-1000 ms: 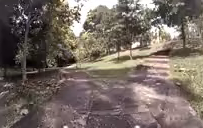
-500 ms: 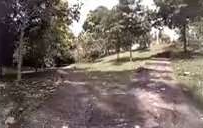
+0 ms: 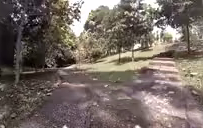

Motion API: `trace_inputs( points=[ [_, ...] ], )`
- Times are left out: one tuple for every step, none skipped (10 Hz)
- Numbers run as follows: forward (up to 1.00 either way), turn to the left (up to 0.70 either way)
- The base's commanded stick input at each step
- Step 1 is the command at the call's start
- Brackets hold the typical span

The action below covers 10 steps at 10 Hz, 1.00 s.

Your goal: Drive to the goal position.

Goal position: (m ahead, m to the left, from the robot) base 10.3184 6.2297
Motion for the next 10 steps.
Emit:
trace_inputs(
  points=[
    [0.45, 0.27],
    [0.45, 0.27],
    [0.45, 0.27],
    [0.45, 0.27],
    [0.45, 0.27],
    [0.45, 0.27],
    [0.45, 0.27],
    [0.45, 0.27],
    [0.45, 0.27],
    [0.45, 0.27]
  ],
)
